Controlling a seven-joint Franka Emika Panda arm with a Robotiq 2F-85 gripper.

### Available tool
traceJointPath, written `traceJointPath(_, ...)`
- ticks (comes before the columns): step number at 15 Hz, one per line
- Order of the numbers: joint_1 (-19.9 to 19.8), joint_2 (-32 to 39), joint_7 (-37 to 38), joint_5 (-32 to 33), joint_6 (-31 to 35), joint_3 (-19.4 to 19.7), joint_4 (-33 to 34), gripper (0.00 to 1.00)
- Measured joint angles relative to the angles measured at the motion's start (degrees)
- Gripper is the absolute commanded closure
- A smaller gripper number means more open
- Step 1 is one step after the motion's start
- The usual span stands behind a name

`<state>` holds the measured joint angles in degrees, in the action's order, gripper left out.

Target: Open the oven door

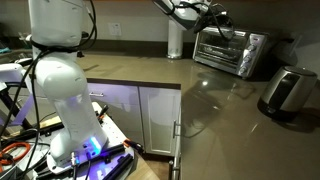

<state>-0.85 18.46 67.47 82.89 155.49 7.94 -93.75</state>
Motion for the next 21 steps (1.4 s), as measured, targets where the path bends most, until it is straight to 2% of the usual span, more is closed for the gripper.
traceJointPath(4,-1.9,4.5,1.4,0.1,6.3,1.0,4.5,1.00)
traceJointPath(9,-3.1,8.4,1.1,-2.1,10.3,1.0,8.3,1.00)
traceJointPath(14,-3.9,8.3,-7.7,-13.0,9.2,-1.8,8.0,1.00)
traceJointPath(21,-3.9,6.8,-18.6,-23.7,0.7,-6.7,7.3,1.00)
